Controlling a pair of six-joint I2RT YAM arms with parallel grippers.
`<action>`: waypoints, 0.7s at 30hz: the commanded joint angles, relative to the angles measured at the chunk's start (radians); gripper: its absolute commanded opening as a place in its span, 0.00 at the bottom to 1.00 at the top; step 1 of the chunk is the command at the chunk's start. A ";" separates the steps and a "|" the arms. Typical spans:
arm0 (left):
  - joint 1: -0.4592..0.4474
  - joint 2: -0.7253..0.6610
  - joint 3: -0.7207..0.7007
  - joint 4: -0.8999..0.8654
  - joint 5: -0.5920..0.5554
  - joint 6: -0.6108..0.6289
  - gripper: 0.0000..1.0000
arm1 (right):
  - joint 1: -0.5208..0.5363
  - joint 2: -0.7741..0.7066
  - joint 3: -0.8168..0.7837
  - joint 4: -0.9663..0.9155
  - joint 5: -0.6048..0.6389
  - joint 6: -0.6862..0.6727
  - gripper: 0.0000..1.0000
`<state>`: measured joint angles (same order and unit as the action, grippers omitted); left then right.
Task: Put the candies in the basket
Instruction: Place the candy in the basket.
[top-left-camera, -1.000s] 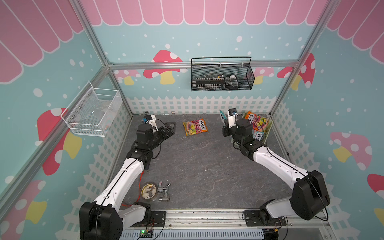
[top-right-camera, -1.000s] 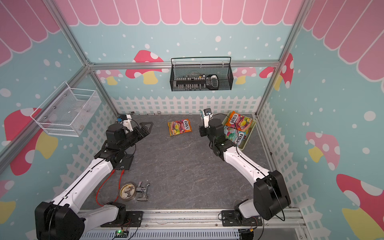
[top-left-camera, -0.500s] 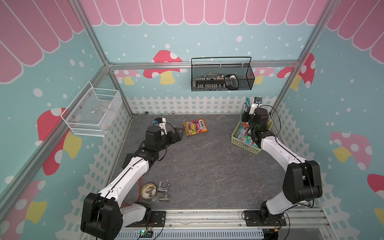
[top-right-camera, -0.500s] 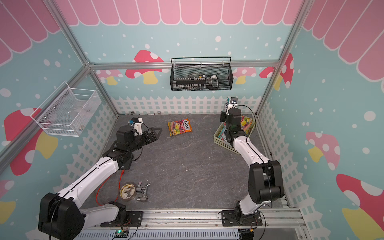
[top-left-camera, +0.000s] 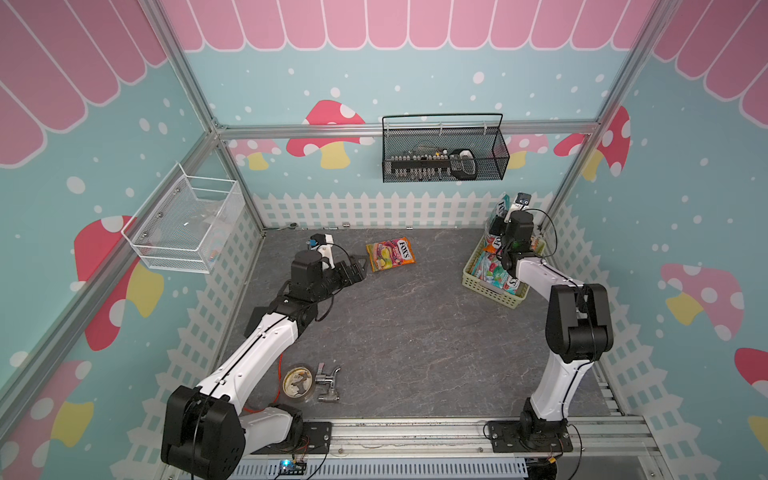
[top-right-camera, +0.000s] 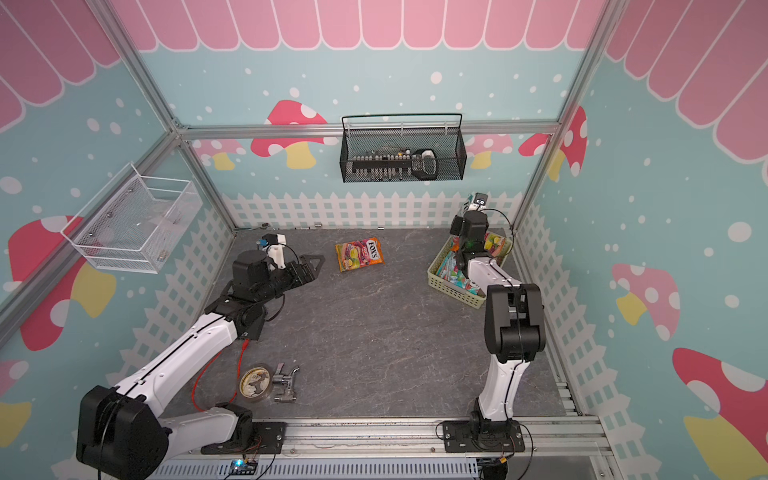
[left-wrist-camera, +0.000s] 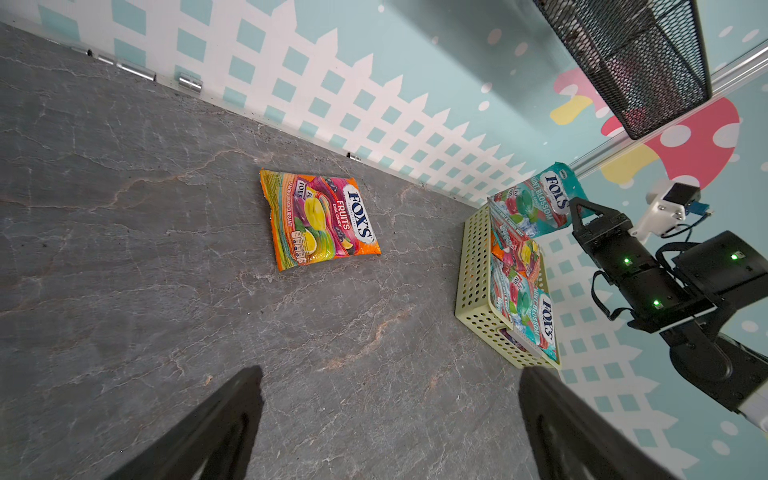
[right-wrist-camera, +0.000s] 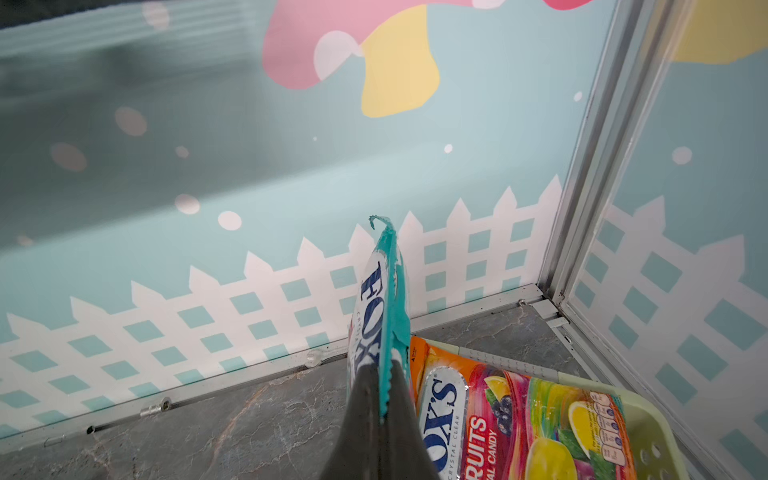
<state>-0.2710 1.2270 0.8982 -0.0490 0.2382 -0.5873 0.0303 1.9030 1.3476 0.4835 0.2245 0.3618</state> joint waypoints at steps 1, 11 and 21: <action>-0.005 -0.015 0.019 -0.007 -0.016 0.024 1.00 | -0.040 -0.027 -0.047 0.051 0.064 0.120 0.00; -0.005 0.024 0.009 -0.006 -0.029 0.037 0.99 | -0.096 -0.038 -0.350 0.132 0.150 0.285 0.00; -0.007 0.020 -0.024 0.001 -0.077 0.019 0.99 | -0.112 -0.074 -0.368 0.099 0.116 0.359 0.06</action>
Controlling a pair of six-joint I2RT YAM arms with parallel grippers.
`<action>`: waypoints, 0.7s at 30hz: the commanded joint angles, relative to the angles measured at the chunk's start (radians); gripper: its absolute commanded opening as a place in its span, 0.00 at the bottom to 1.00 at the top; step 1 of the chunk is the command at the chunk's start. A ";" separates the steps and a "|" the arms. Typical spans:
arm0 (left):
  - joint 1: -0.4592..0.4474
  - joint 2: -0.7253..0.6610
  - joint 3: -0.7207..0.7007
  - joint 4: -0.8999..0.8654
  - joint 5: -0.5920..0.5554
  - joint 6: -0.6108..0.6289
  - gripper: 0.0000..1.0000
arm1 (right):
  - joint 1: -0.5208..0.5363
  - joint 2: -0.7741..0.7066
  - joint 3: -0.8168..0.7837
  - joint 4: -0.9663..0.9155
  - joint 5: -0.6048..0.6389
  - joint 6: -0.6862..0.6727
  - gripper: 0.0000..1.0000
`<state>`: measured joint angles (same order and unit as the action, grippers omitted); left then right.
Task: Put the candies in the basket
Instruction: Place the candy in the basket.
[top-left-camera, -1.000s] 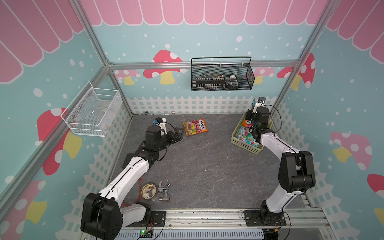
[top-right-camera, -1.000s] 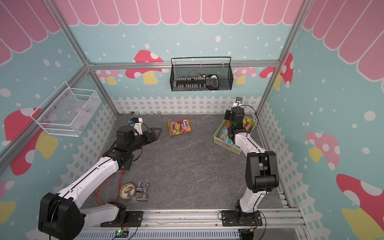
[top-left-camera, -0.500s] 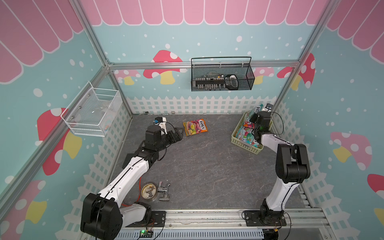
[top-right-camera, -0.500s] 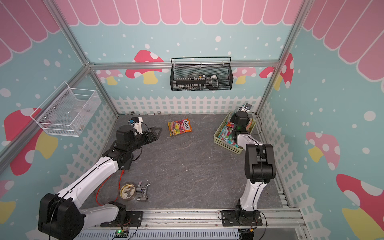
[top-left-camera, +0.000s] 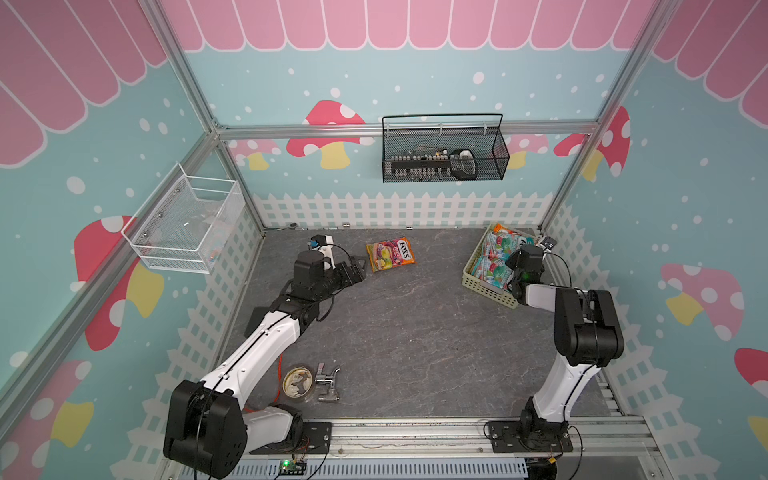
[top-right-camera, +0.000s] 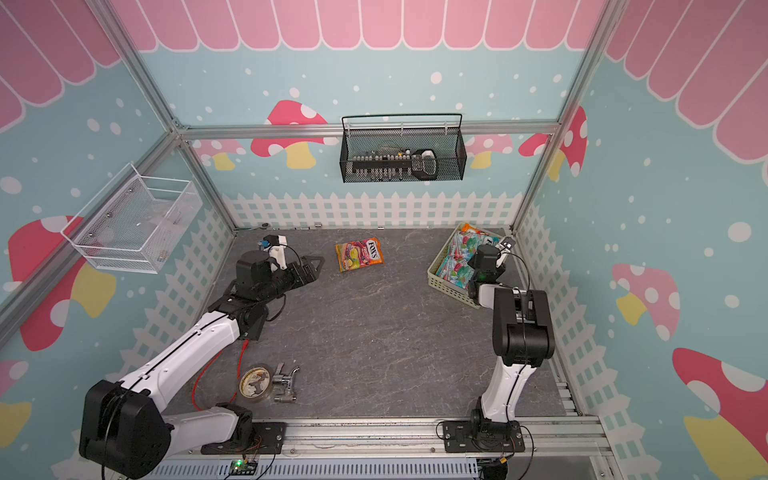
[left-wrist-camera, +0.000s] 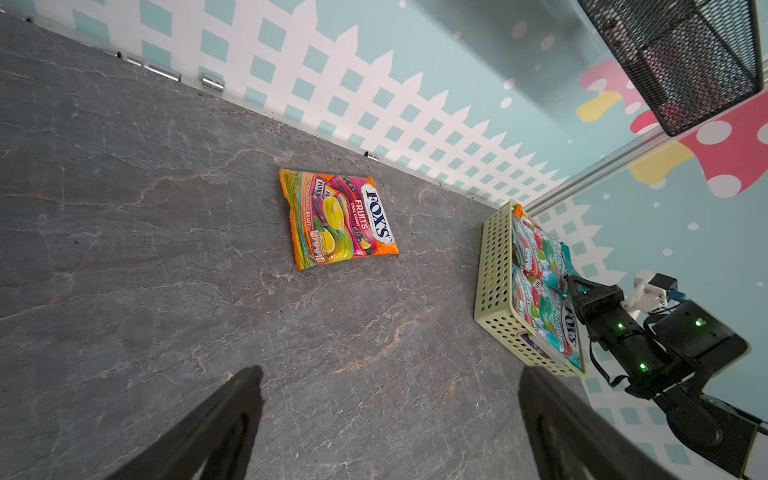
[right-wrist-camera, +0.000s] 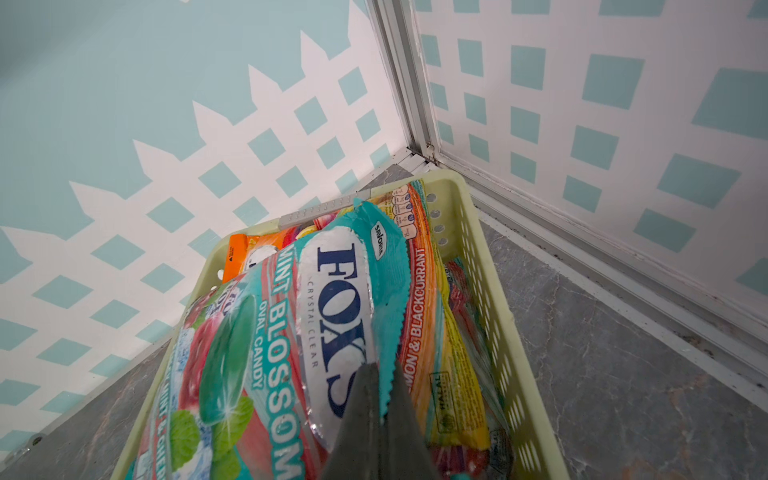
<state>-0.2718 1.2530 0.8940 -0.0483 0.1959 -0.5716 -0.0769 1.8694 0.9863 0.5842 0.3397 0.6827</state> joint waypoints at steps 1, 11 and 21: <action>-0.006 -0.008 -0.024 0.003 -0.042 0.000 0.99 | -0.003 -0.049 -0.012 -0.006 -0.003 0.043 0.08; 0.015 0.096 -0.026 0.069 -0.020 -0.018 0.93 | -0.004 -0.199 0.002 -0.243 -0.232 0.046 0.60; 0.018 0.411 0.036 0.348 0.024 -0.108 0.42 | 0.026 -0.421 -0.091 -0.365 -0.461 -0.096 0.77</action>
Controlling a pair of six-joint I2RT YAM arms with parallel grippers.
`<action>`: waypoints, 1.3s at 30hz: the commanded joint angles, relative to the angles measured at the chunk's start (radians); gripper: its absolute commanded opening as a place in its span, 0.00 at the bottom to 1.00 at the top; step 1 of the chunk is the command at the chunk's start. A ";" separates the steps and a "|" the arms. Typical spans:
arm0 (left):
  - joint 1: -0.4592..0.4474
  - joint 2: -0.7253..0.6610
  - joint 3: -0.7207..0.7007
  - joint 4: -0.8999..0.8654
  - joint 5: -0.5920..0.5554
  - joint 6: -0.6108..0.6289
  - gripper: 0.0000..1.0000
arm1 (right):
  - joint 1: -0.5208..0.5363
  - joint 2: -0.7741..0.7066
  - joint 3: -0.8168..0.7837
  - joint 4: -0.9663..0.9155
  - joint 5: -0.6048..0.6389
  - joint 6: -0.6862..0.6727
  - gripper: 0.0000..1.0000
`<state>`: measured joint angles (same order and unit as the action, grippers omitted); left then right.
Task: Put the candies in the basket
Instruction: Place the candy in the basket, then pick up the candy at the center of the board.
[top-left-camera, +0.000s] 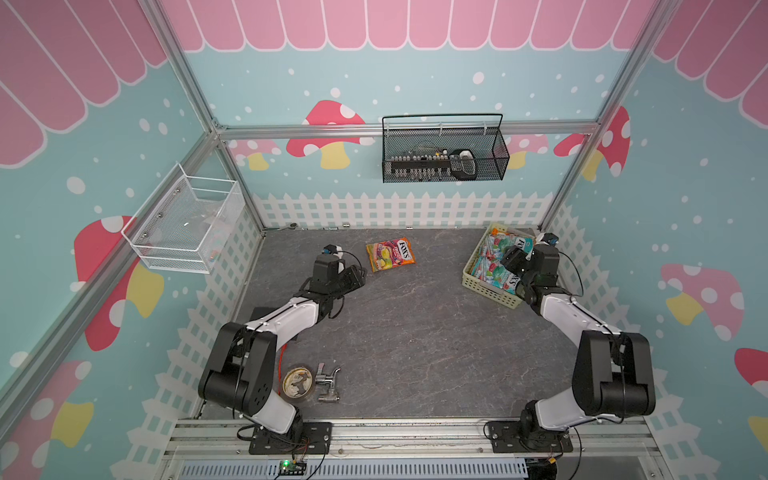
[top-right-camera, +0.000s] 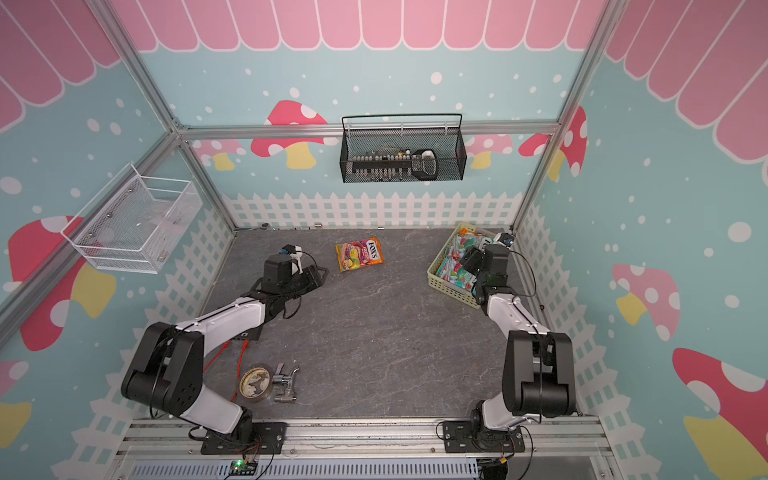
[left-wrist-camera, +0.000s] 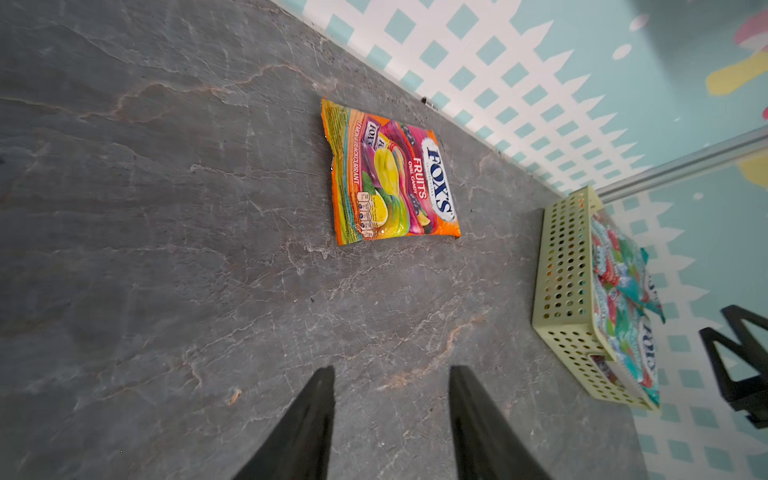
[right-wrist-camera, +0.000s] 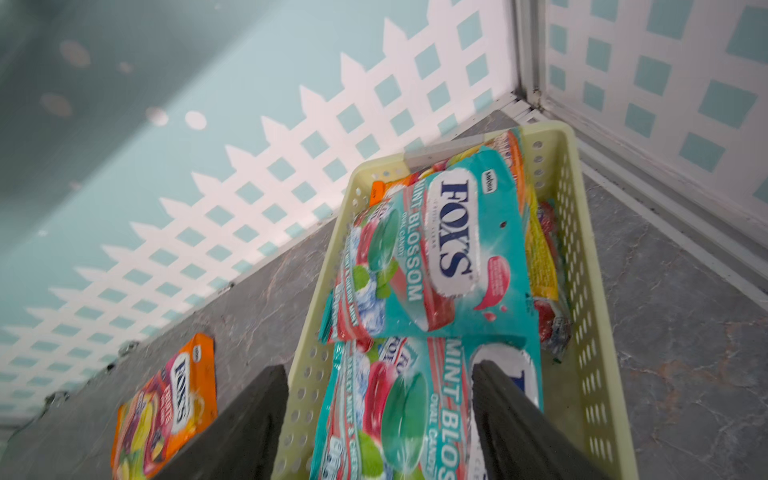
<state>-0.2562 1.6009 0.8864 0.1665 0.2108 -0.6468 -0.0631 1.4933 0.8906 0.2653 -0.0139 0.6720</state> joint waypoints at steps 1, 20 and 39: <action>0.002 0.101 0.061 0.144 0.008 -0.038 0.40 | 0.020 -0.057 0.017 -0.062 -0.134 -0.110 0.77; 0.015 0.555 0.426 0.080 0.126 -0.005 0.07 | 0.378 0.547 0.443 0.006 -0.278 -0.190 0.75; 0.039 0.628 0.466 -0.043 0.103 0.024 0.00 | 0.421 0.977 0.838 -0.076 -0.415 -0.178 0.70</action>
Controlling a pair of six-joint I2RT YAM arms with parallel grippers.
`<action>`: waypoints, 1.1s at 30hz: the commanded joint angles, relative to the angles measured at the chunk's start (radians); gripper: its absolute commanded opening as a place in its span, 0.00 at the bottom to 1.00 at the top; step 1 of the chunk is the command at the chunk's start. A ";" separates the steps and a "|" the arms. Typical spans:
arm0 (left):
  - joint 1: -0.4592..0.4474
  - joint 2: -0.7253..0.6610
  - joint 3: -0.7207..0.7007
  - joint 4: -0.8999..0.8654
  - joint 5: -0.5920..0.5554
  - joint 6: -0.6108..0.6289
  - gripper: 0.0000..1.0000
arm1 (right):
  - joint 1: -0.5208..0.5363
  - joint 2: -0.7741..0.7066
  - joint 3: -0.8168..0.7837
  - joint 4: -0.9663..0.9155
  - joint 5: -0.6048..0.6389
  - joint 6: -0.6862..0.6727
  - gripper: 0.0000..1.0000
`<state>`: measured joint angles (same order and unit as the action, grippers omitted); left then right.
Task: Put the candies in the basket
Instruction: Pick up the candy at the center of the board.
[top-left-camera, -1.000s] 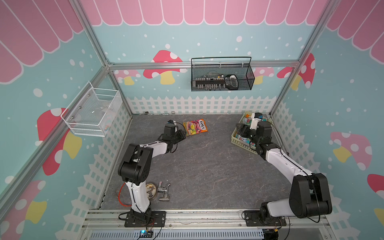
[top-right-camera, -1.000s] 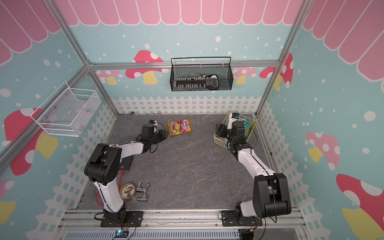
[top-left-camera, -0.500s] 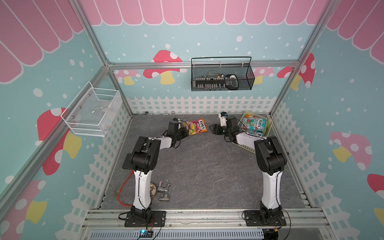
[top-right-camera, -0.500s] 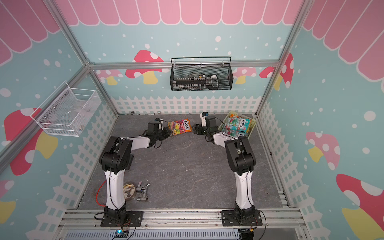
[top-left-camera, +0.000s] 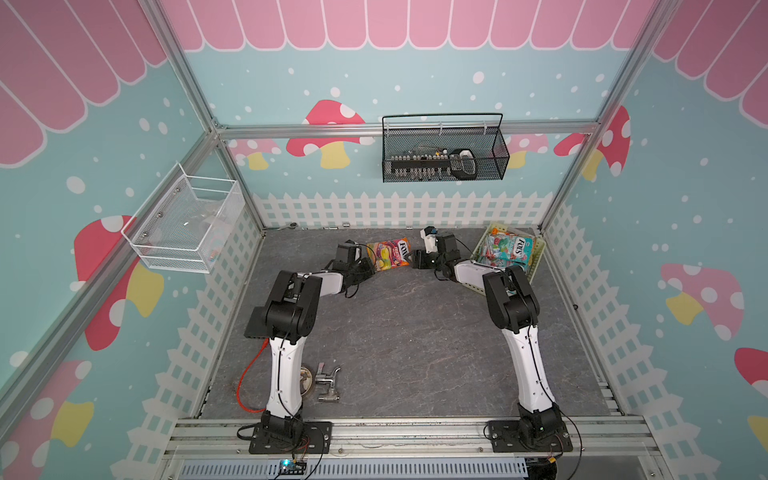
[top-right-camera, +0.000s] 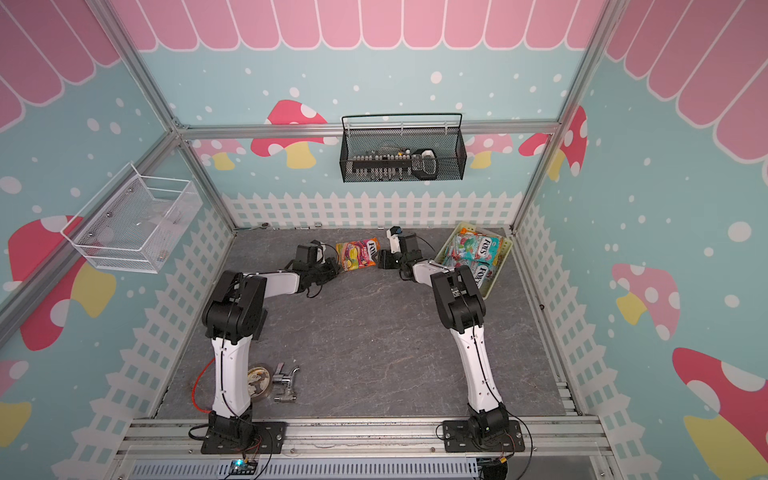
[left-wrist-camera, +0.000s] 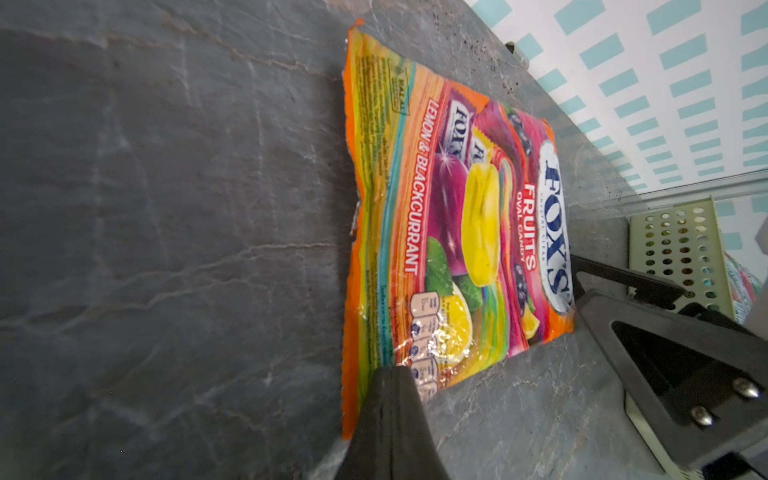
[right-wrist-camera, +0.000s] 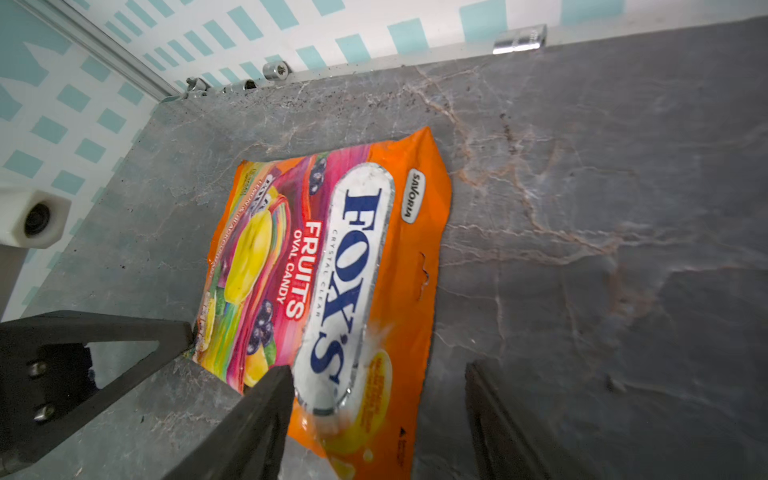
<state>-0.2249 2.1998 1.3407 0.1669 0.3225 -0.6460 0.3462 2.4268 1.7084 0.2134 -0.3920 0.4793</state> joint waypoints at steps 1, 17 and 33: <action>0.007 0.029 0.010 -0.044 -0.011 0.024 0.00 | 0.013 0.048 0.022 -0.024 -0.040 0.021 0.69; 0.006 0.028 -0.012 -0.056 -0.013 0.016 0.02 | 0.014 0.025 -0.024 0.106 -0.161 0.120 0.15; -0.017 -0.323 -0.273 0.005 0.090 -0.021 0.11 | 0.017 -0.445 -0.431 0.061 -0.092 -0.023 0.00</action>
<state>-0.2298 1.9614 1.0889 0.1516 0.3733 -0.6605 0.3603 2.0731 1.3140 0.2829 -0.5045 0.5133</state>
